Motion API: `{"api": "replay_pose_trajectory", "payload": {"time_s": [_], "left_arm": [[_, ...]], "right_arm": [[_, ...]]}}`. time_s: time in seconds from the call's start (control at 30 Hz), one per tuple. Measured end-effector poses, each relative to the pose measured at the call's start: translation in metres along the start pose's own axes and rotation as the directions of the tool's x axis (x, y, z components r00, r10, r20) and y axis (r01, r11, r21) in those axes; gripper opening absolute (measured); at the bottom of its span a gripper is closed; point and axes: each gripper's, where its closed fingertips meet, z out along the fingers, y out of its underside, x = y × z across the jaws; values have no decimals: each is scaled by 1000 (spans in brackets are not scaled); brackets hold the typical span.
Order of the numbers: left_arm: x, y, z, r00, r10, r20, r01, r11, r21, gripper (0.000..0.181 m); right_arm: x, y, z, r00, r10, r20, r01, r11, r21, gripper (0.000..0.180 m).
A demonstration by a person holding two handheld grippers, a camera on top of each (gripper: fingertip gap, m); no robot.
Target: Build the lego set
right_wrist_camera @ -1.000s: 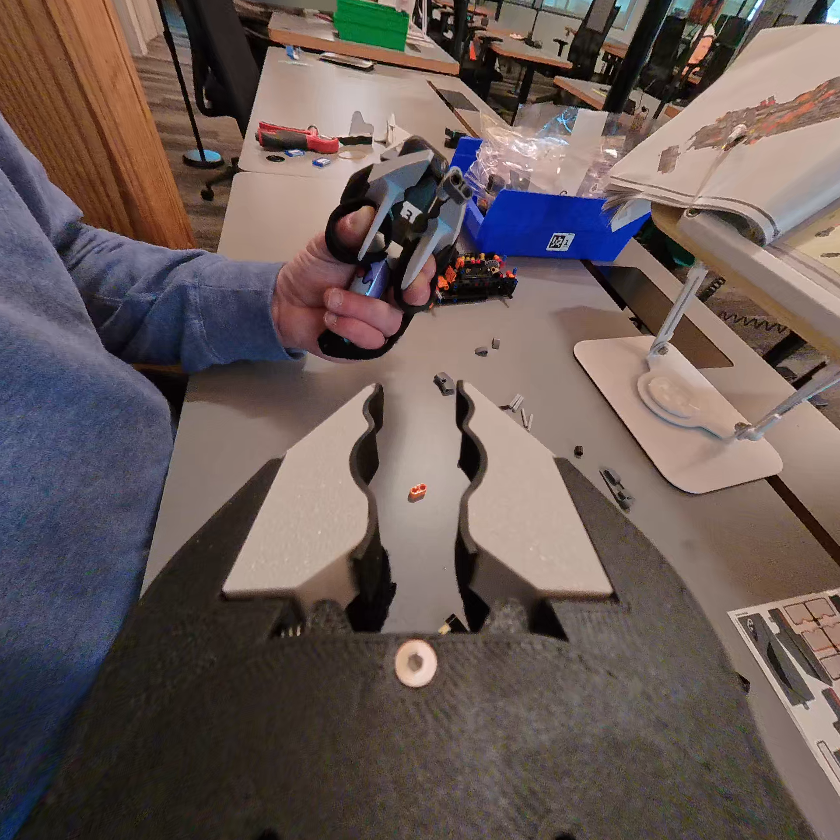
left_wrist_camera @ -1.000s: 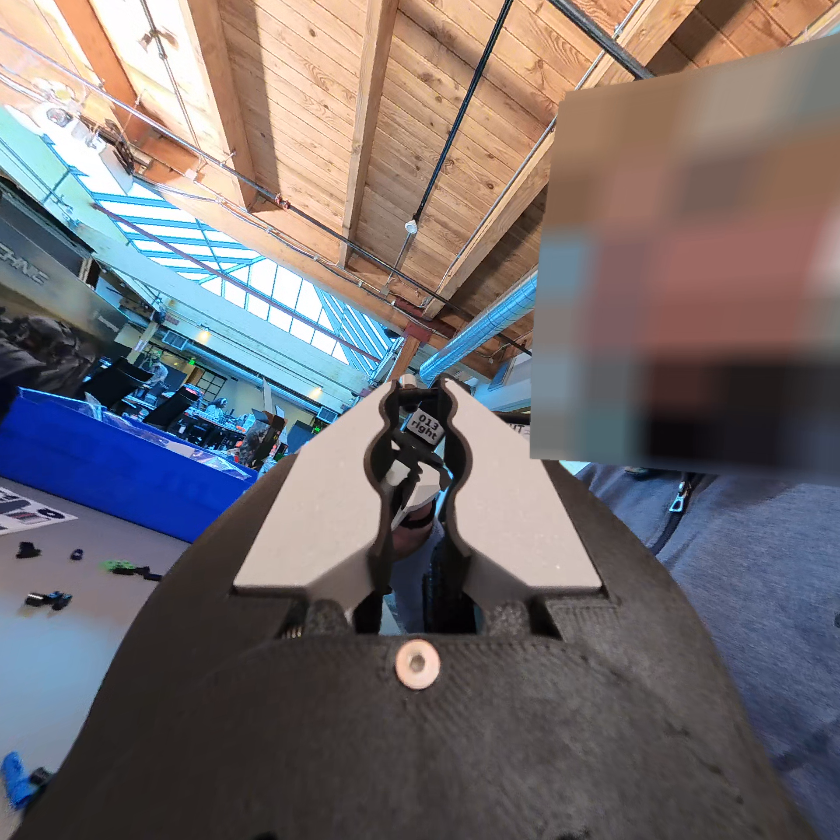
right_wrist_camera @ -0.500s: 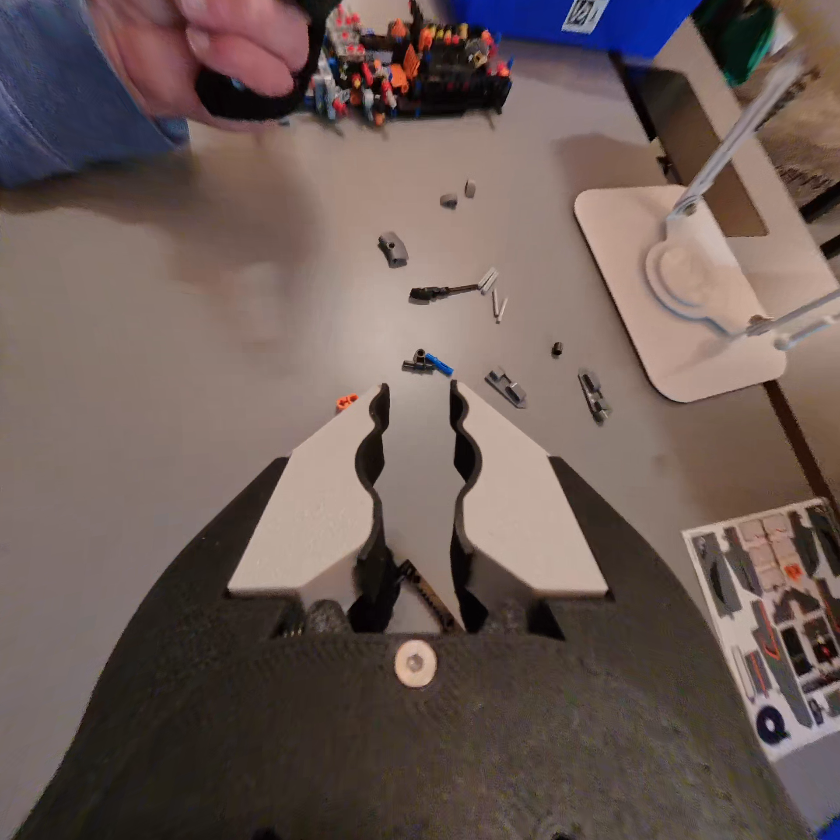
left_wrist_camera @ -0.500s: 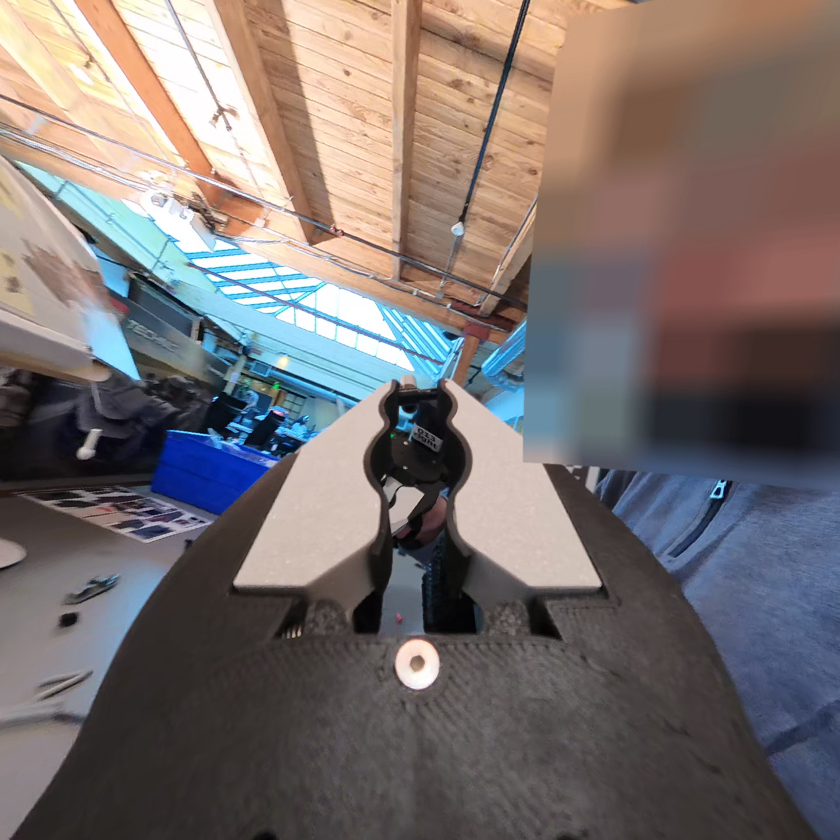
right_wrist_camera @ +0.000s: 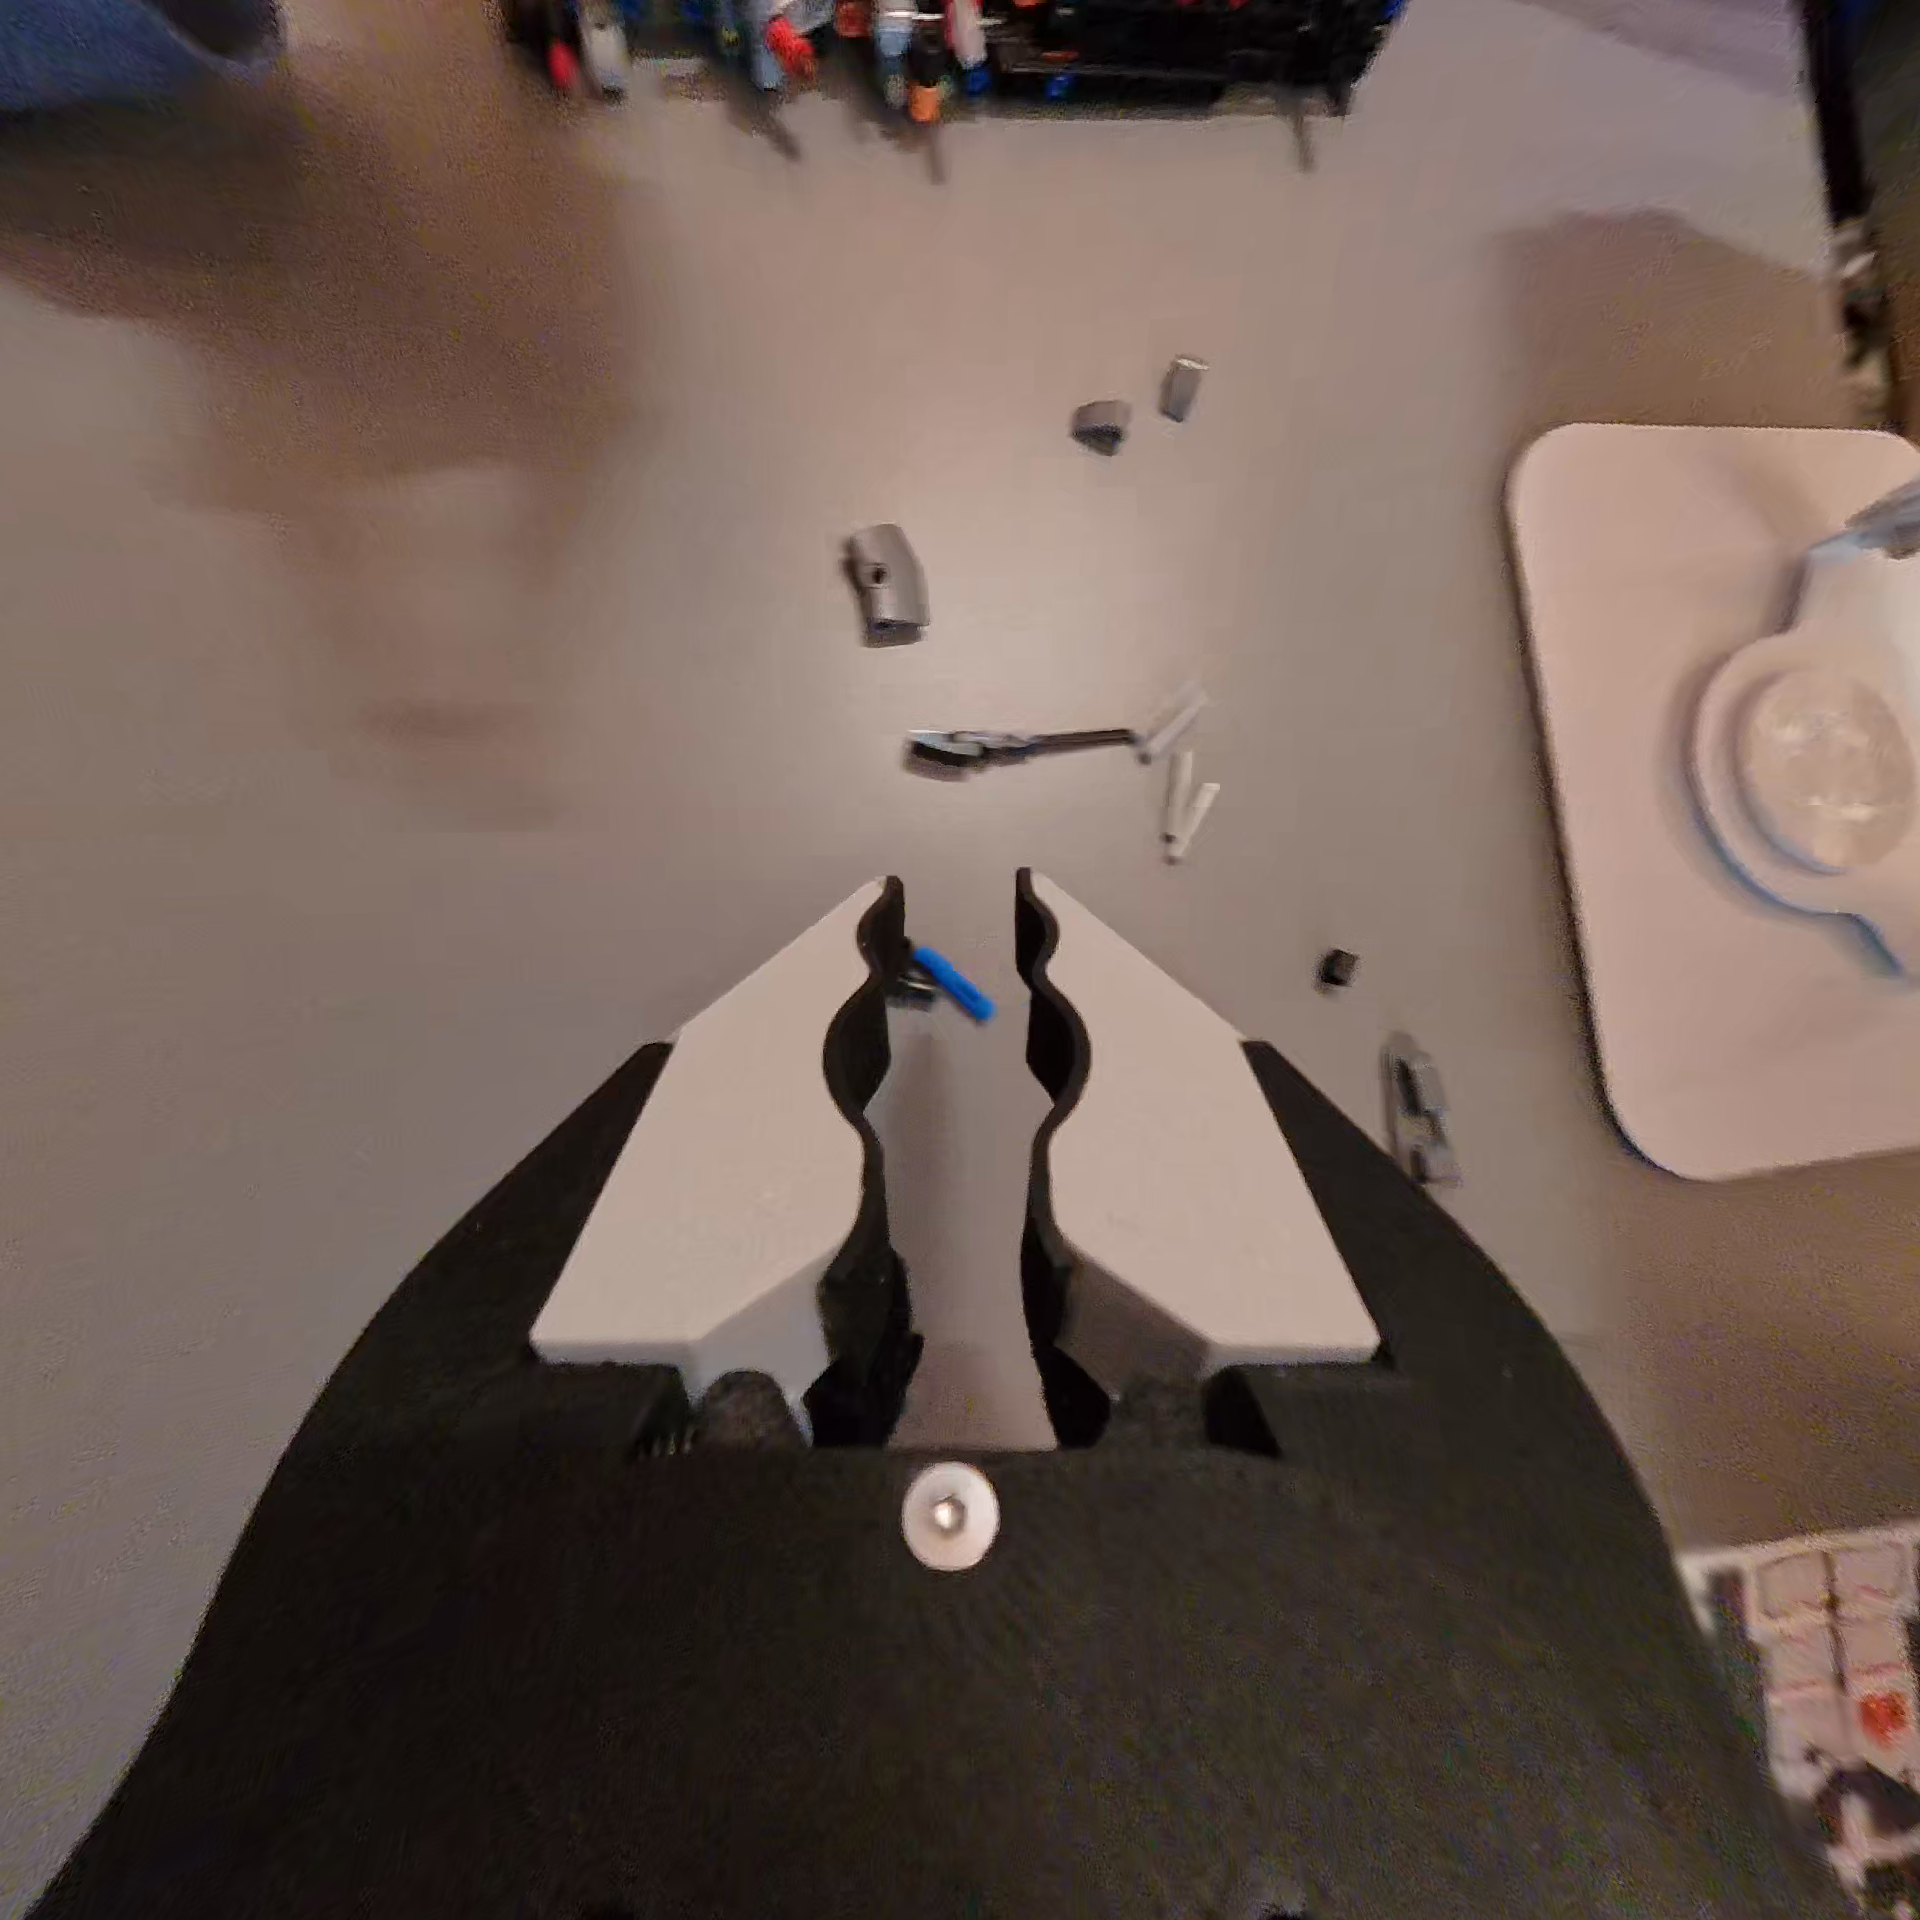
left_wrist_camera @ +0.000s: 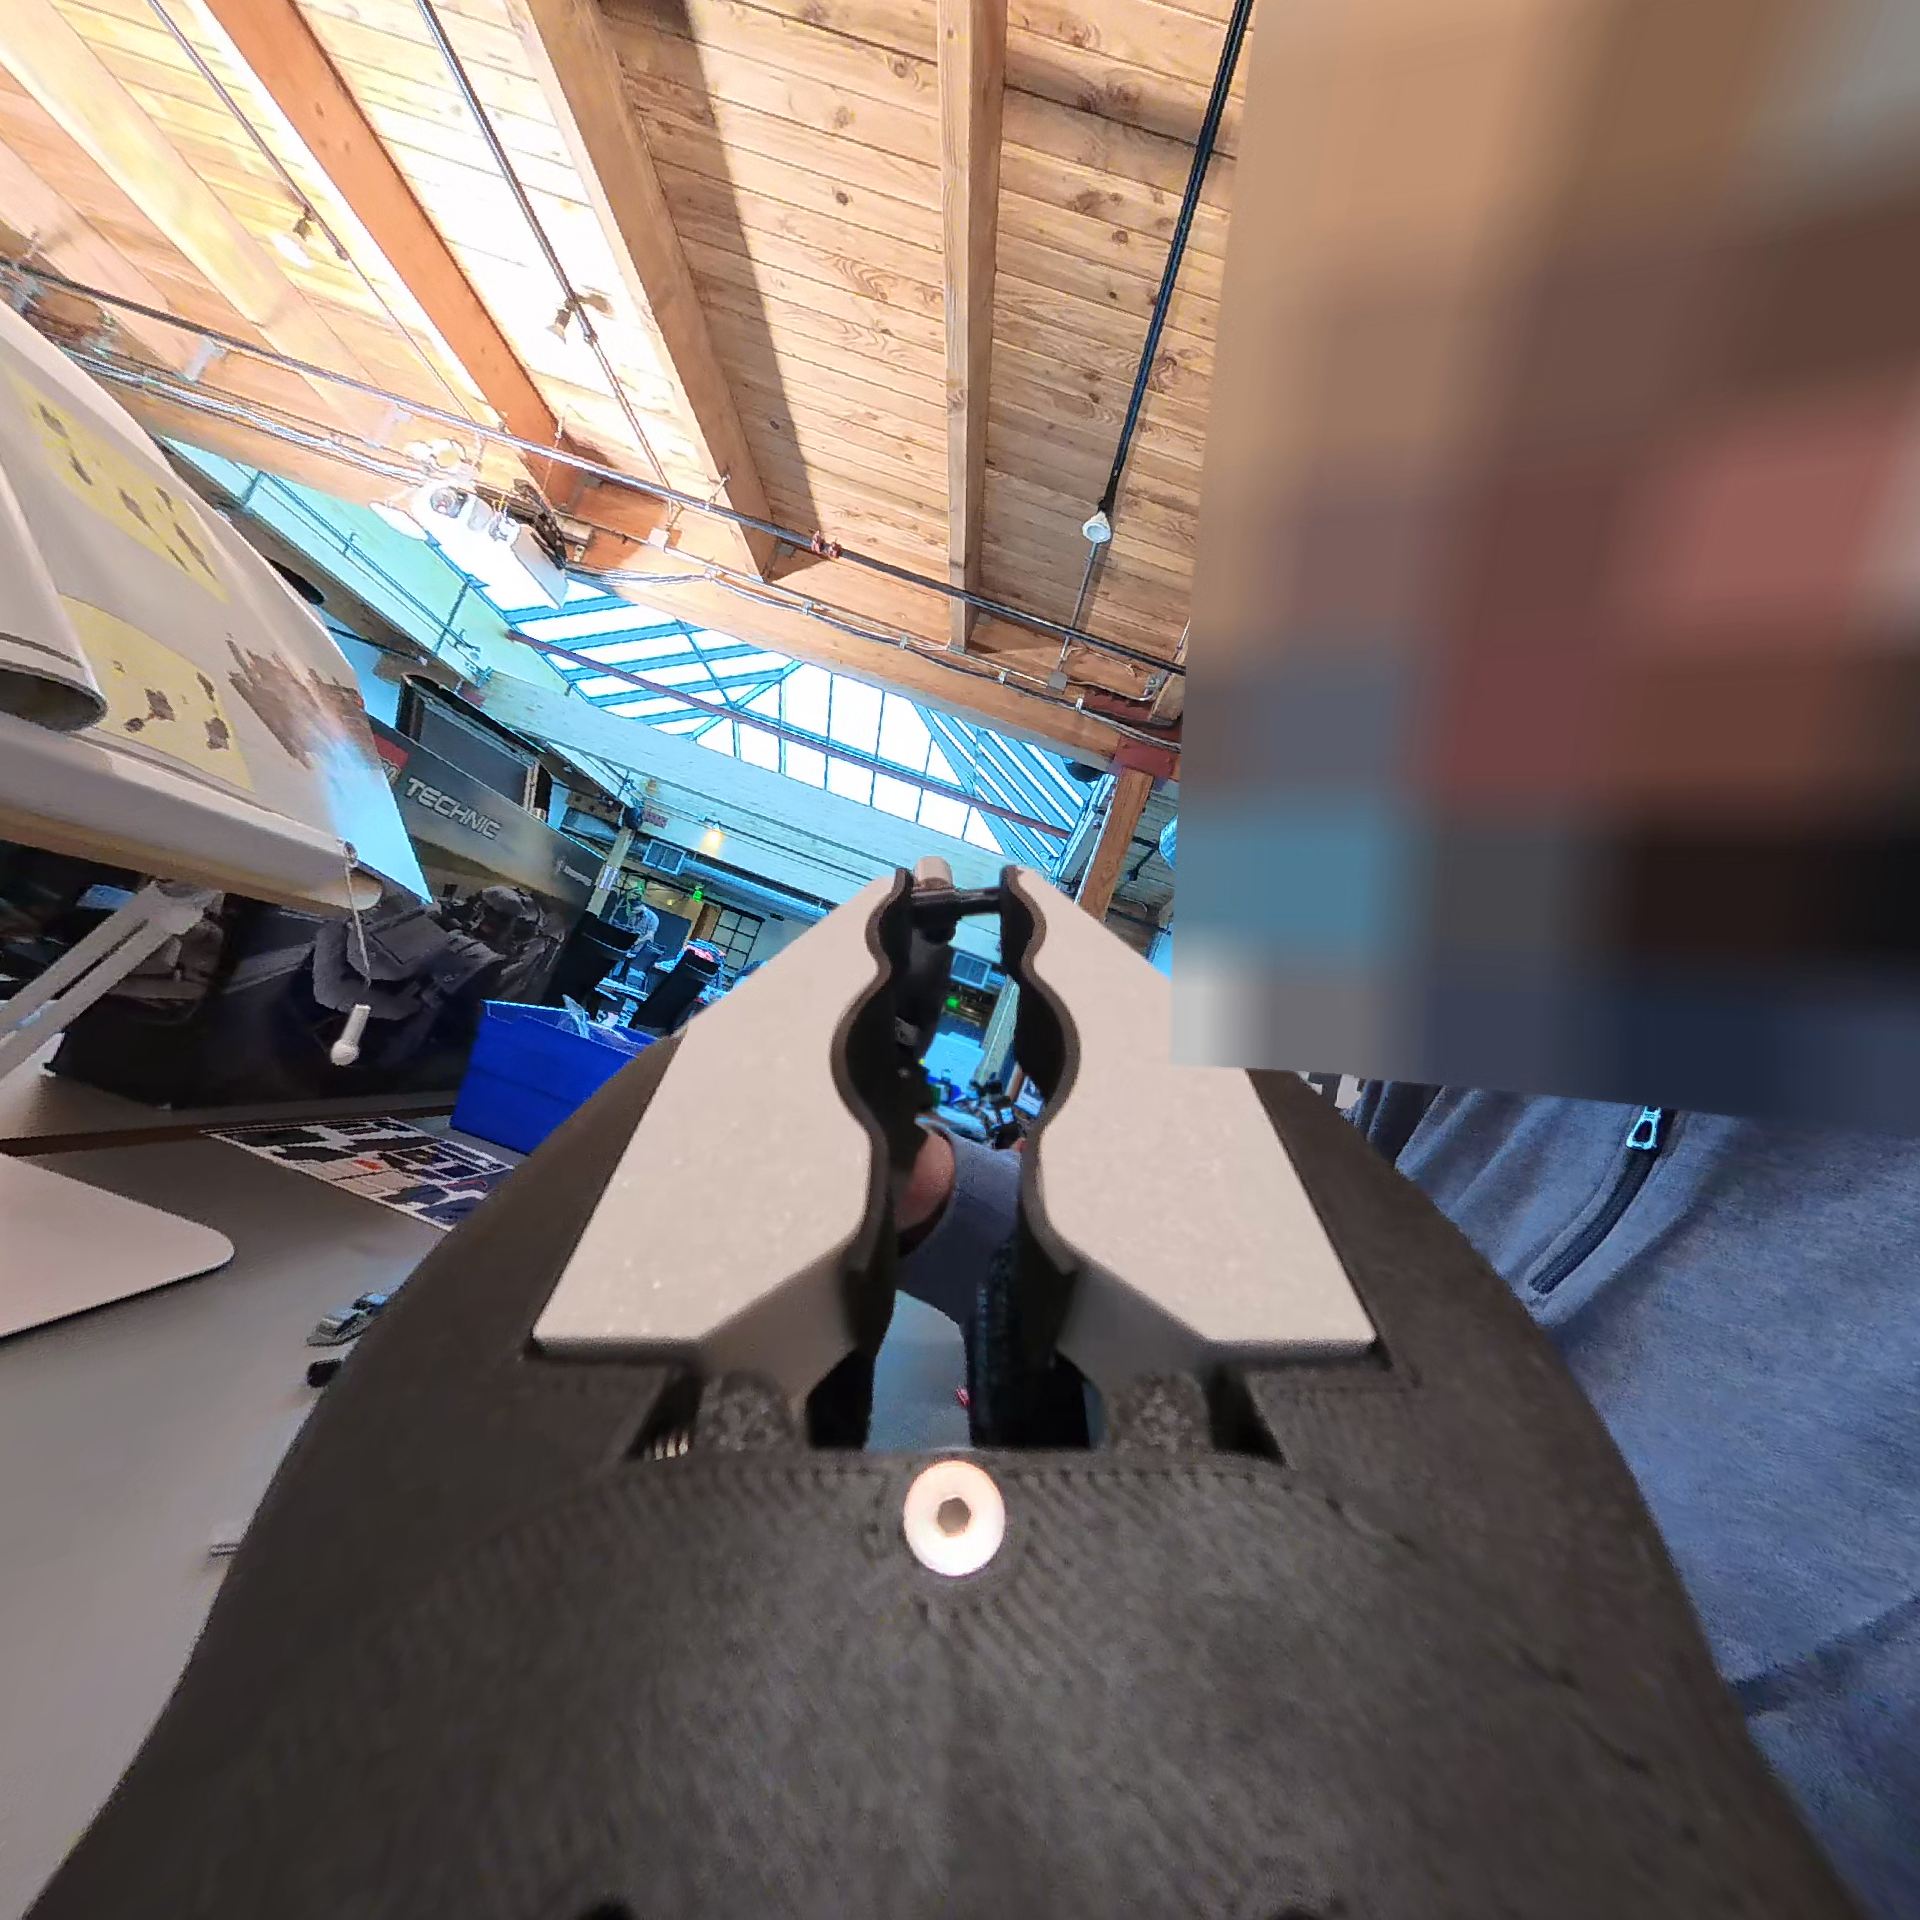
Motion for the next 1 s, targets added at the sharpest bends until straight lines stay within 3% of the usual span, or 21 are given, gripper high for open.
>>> {"api": "replay_pose_trajectory", "payload": {"time_s": [0.23,0.53,0.7,1.0], "left_arm": [[-1,1,1,1000,-24,-9,24,1000,-1,14],[-5,0,0,999,-41,2,41,999,9,14],[-7,5,2,999,-53,2,53,999,-5,14],[-11,16,7,997,-75,9,75,997,-33,14]], "right_arm": [[70,33,-40,984,139,-110,-138,990,16,20],[100,77,-91,955,173,-240,-191,980,-55,19],[91,125,-125,924,257,-283,-289,954,-76,20],[50,172,-163,846,372,-382,-418,907,-42,23]]}}
